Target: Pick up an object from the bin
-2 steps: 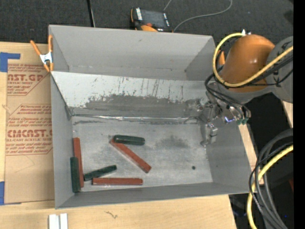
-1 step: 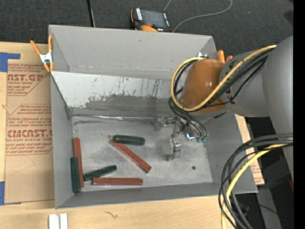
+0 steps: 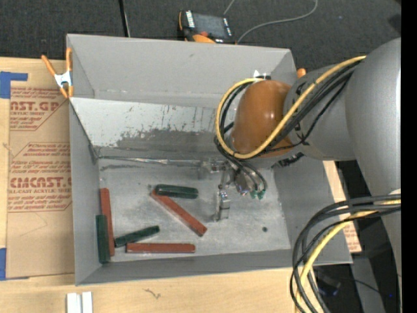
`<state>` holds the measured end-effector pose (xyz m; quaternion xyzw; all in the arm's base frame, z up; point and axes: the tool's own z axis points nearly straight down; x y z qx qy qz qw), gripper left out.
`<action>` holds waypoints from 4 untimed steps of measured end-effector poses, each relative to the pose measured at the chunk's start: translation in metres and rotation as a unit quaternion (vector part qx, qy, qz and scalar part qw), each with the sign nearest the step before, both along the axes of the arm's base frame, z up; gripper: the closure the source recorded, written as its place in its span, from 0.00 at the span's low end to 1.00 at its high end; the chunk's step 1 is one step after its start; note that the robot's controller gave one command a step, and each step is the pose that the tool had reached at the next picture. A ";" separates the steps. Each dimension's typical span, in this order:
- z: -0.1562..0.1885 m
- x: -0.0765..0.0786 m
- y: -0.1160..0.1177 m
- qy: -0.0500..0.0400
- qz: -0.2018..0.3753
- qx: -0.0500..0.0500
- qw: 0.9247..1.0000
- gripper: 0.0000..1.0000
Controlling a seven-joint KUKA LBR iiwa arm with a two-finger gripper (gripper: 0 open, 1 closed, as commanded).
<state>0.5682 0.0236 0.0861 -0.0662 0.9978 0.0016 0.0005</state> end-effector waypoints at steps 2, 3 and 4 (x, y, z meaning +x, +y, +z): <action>-0.019 -0.039 0.121 0.002 0.047 0.000 0.999 0.00; -0.016 -0.037 0.116 0.000 0.043 -0.001 0.999 1.00; 0.138 -0.025 0.126 -0.005 0.047 -0.001 0.999 1.00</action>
Offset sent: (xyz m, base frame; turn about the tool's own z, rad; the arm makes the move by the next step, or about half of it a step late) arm -0.0232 0.0432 0.0304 -0.0640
